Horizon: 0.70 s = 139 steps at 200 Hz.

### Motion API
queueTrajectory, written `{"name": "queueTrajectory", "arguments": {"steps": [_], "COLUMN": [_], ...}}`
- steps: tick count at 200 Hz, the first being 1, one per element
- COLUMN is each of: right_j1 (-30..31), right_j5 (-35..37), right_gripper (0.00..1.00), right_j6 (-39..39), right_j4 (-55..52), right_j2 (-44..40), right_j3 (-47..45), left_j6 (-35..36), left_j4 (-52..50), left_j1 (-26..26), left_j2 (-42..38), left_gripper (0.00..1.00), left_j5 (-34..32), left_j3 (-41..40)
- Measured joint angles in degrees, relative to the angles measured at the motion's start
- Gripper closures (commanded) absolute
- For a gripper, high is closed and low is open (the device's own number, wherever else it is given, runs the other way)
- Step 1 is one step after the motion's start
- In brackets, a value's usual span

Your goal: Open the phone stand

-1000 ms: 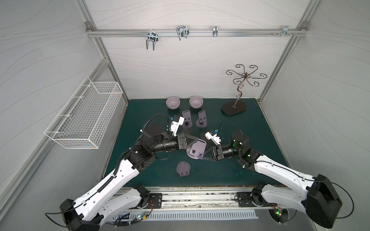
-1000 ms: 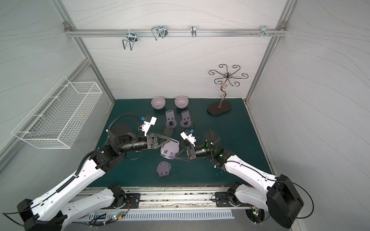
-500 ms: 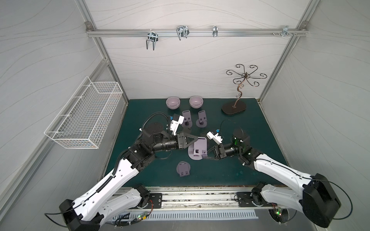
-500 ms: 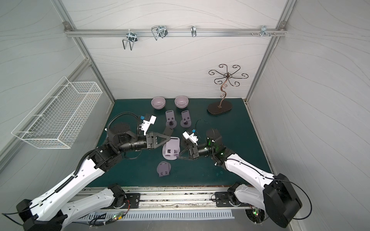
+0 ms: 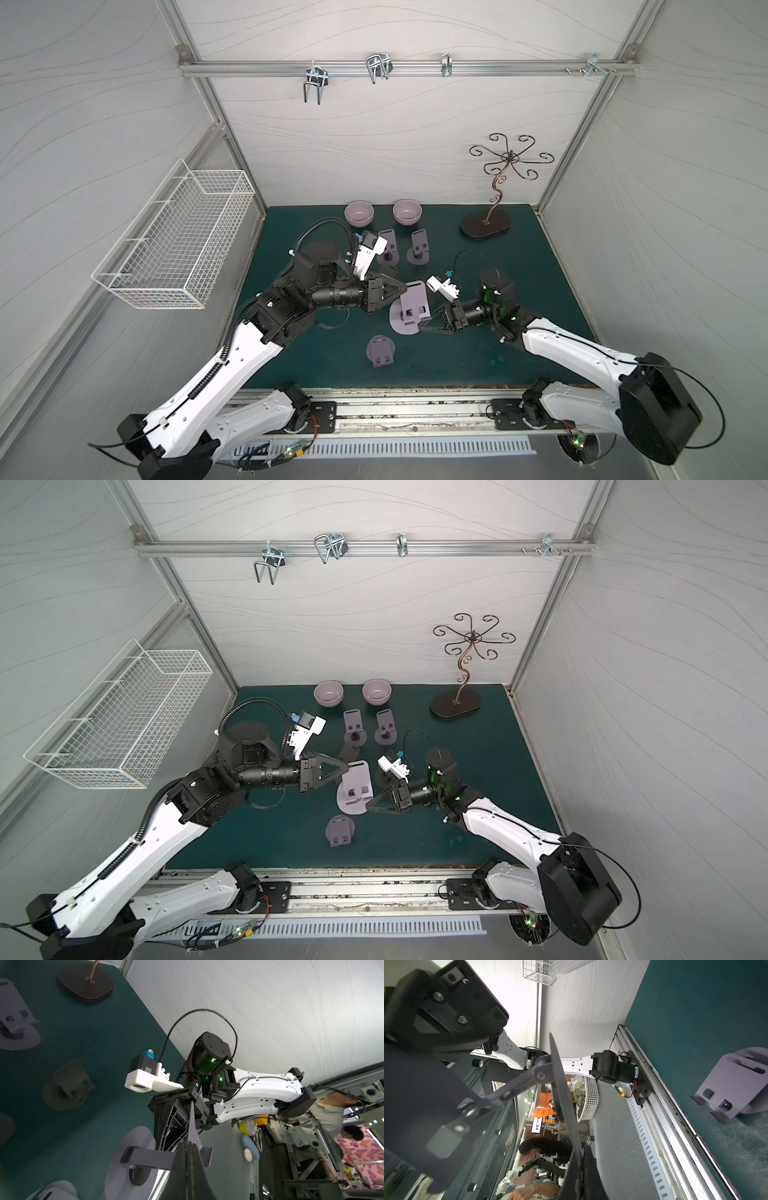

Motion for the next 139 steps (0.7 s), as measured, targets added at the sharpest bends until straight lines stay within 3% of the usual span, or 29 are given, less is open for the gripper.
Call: {"name": "queueTrajectory", "arguments": {"steps": [73, 139], "right_j1": [-2.2, -5.5], "right_j5": [0.5, 0.6], "right_gripper": [1.0, 1.0], "right_j6": [1.8, 3.1], "right_j4": [-4.4, -9.6], "right_j2": [-1.4, -3.7], "right_j3": [-1.0, -0.8], "left_j6": [14.3, 15.9], "left_j4": [0.4, 10.5], "left_j1": [0.1, 0.2], "left_j2": [4.3, 4.7], "left_gripper": [1.0, 1.0], "left_j5": [-0.6, -0.7], "left_j3": [0.0, -5.6]}}
